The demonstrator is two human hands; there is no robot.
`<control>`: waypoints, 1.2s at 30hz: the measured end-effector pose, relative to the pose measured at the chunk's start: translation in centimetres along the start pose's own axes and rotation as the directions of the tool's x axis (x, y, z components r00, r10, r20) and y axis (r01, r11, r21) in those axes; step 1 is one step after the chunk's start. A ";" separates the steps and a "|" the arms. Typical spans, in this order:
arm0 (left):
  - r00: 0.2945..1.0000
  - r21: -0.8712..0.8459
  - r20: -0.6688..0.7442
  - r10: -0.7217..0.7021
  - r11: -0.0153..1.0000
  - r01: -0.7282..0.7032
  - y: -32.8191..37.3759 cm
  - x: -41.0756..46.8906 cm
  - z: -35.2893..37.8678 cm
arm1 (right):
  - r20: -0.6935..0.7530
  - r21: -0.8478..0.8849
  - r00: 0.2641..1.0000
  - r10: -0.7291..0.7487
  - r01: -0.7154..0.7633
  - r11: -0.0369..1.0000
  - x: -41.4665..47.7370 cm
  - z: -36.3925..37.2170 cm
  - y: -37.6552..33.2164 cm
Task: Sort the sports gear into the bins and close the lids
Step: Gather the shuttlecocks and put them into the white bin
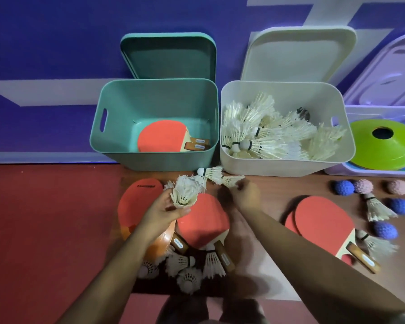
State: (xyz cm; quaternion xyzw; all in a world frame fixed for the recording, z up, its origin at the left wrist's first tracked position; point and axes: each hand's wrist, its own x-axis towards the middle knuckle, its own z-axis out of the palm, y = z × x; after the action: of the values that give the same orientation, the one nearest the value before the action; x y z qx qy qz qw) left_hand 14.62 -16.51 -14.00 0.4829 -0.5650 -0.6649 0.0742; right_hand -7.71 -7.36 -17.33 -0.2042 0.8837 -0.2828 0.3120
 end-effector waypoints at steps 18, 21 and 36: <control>0.906 0.285 0.109 0.410 0.860 -0.424 10.1 0.4 3.5 | -0.006 0.020 0.852 -0.524 0.524 0.852 -5.2 -12.5 -6.5; 0.850 0.425 0.124 0.512 0.747 -0.512 13.4 1.3 6.0 | -0.078 0.101 0.884 -0.460 0.466 0.879 -3.5 -15.3 -5.4; 0.767 0.761 0.281 0.577 0.354 -0.544 17.4 14.2 14.6 | -0.122 -0.104 0.941 -0.315 0.304 0.947 7.2 -17.2 -4.4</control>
State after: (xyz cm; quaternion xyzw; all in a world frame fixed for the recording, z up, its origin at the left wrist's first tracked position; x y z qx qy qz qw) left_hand -11.15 -21.85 -9.07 0.2504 -0.9305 -0.2558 0.0778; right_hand -23.58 -8.10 -6.62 -0.3336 0.8711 -0.3043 0.1932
